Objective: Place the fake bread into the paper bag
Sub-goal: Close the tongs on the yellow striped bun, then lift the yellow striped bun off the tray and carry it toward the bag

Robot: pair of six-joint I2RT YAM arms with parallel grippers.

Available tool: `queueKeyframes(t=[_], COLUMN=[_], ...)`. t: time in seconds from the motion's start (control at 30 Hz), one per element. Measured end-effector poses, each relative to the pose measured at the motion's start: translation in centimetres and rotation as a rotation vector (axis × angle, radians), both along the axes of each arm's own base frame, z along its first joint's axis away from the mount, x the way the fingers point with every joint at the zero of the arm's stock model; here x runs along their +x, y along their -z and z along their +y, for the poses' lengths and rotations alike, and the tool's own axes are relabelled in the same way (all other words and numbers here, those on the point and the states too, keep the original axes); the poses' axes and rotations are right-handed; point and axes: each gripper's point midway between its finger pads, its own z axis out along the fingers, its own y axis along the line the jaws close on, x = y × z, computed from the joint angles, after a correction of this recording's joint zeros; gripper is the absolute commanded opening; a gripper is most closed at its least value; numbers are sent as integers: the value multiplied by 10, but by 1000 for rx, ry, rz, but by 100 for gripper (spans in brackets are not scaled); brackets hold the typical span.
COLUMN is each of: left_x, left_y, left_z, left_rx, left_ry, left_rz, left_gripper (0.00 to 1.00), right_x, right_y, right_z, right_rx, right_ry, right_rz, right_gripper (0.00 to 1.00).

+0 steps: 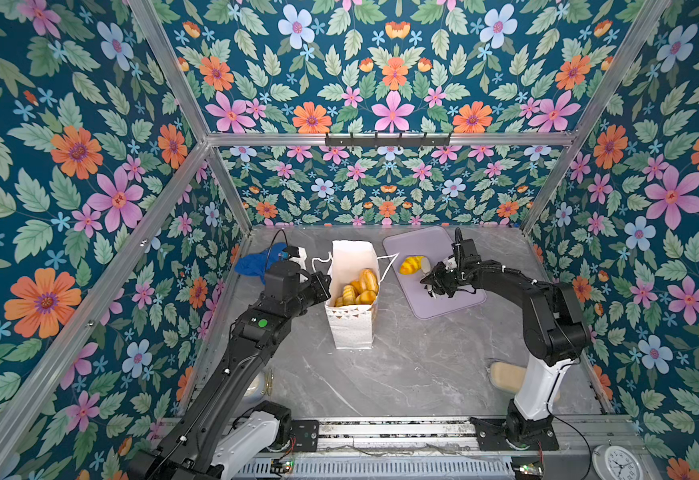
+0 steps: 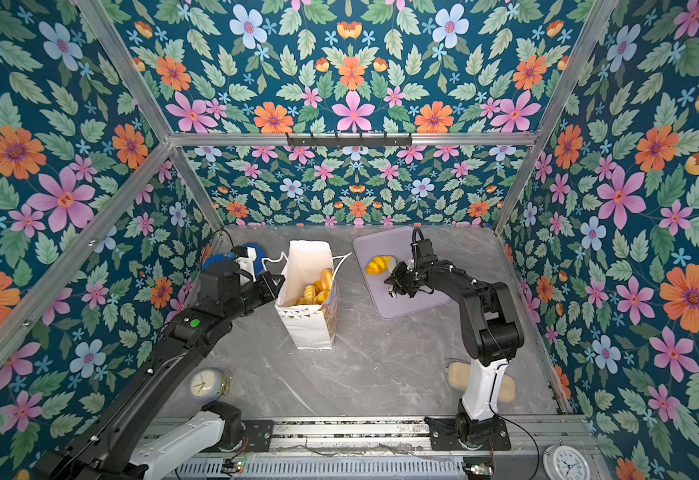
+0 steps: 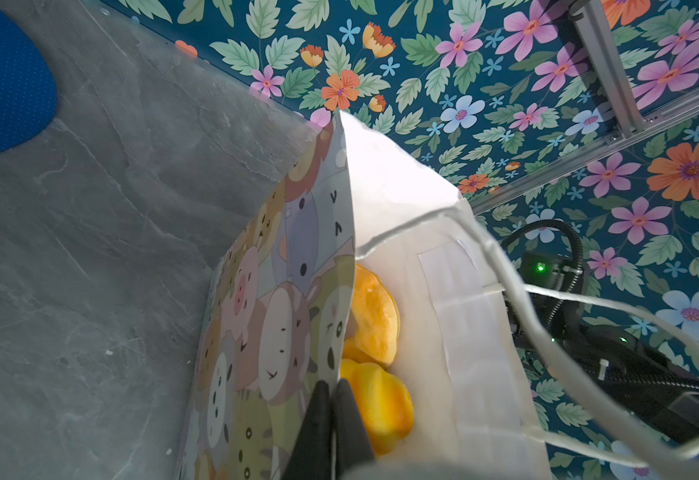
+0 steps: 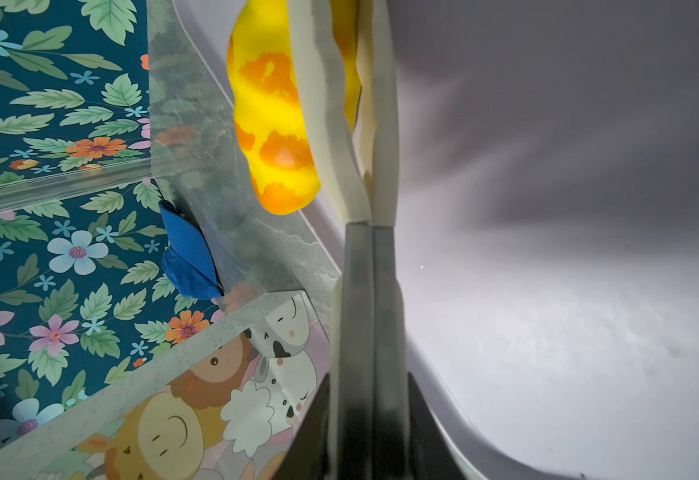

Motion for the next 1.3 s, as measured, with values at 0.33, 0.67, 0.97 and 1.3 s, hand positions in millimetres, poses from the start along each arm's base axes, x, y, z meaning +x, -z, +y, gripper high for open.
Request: queueKeyframes(t=[0.33,0.67,0.97,1.3], left_x=[0,-1,-3,-4], left_y=[-1,-1,-3,-4], left_z=[0,0,2,2], left_rx=[0,1,3,6], left_ry=[0,0,-3,-3], left_rz=[-1,2,2,8], left_gripper=[8,8,8,8], right_x=[-12,-27,-48,-75], right_y=[-20,-77,-135,-206], right_z=[-17,-28,-42,-51], right_rx=[-11,-48,-105,-127], right_ry=[11,5,8,7], right_rz=[-32,-152,-280,-424], right_gripper=[9,8,9,9])
